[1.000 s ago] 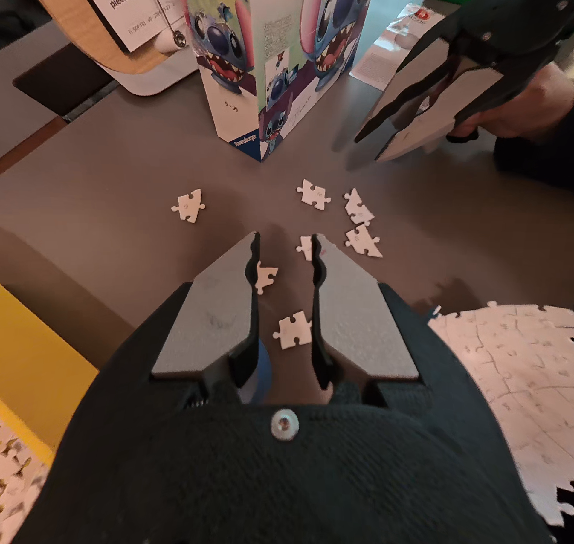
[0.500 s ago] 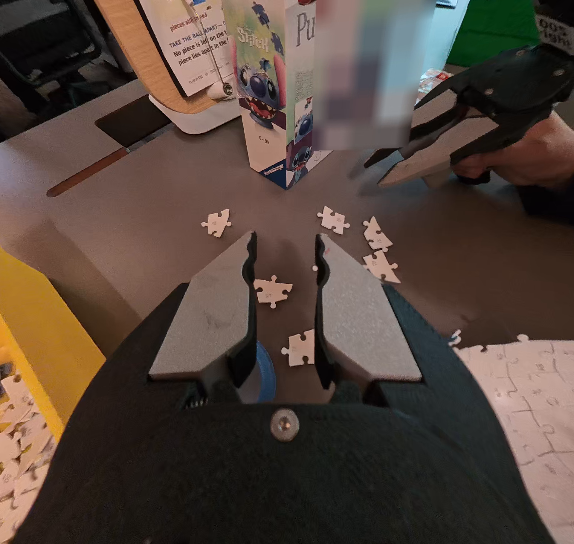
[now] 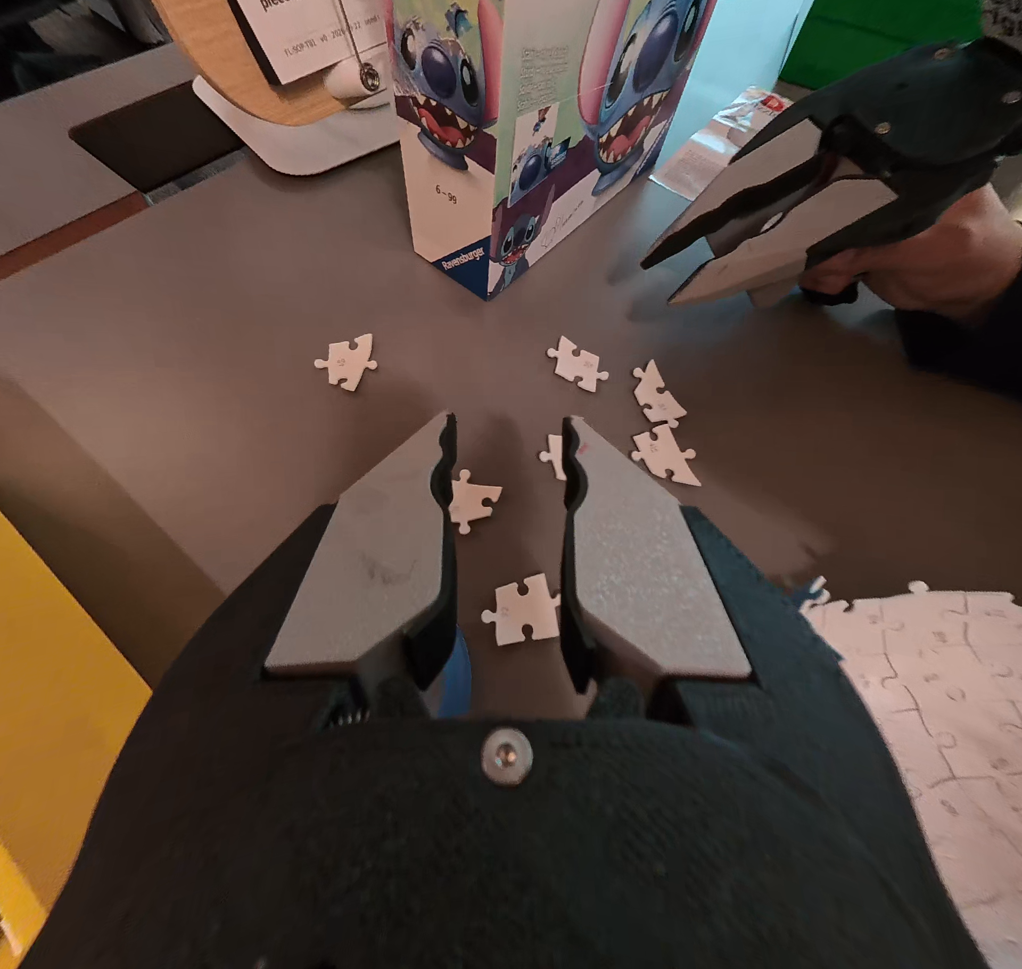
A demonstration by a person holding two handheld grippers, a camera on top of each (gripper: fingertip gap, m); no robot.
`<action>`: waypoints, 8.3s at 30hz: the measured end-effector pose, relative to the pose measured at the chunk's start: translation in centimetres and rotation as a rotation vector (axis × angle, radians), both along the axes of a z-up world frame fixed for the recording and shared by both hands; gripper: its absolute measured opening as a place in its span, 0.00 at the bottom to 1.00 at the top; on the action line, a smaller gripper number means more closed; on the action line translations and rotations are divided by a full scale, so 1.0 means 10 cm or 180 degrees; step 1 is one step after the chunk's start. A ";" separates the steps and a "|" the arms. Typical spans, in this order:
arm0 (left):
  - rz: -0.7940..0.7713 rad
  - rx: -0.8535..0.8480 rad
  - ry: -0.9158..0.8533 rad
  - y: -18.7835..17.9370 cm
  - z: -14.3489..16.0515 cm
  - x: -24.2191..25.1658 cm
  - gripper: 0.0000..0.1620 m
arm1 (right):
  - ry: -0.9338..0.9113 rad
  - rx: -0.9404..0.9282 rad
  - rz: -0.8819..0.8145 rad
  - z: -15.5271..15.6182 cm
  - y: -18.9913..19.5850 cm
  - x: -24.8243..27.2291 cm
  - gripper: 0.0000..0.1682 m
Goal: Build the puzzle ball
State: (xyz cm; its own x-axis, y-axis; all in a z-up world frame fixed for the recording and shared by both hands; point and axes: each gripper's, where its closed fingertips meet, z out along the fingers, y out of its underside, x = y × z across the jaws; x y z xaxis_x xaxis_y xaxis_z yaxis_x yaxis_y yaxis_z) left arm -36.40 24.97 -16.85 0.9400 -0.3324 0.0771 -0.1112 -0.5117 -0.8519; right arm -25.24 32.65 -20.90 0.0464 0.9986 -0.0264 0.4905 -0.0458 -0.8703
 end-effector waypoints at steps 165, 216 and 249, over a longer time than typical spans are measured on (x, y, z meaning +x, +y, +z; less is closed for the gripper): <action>-0.0308 -0.0751 -0.0520 -0.68 0.03 0.17 0.27 | -0.1396 -0.1358 0.2492 -0.22 -2.11 -0.29 0.04; -0.1016 -0.1898 -0.0664 -1.46 -0.53 0.71 0.11 | -0.1495 -0.1709 0.2547 -0.25 -2.15 -0.32 0.00; -0.0936 -0.1986 -0.0722 -1.45 -0.57 0.69 0.08 | -0.0808 -0.1238 0.1976 0.14 -1.56 -0.31 0.13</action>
State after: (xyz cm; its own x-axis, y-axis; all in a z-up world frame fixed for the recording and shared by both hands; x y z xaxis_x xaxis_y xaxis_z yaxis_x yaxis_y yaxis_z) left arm -29.48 10.48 -22.58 0.7568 -0.3995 0.5173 -0.1743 -0.8861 -0.4294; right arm -28.39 17.05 -19.48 -0.4672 0.7646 -0.4439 0.7084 0.0233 -0.7054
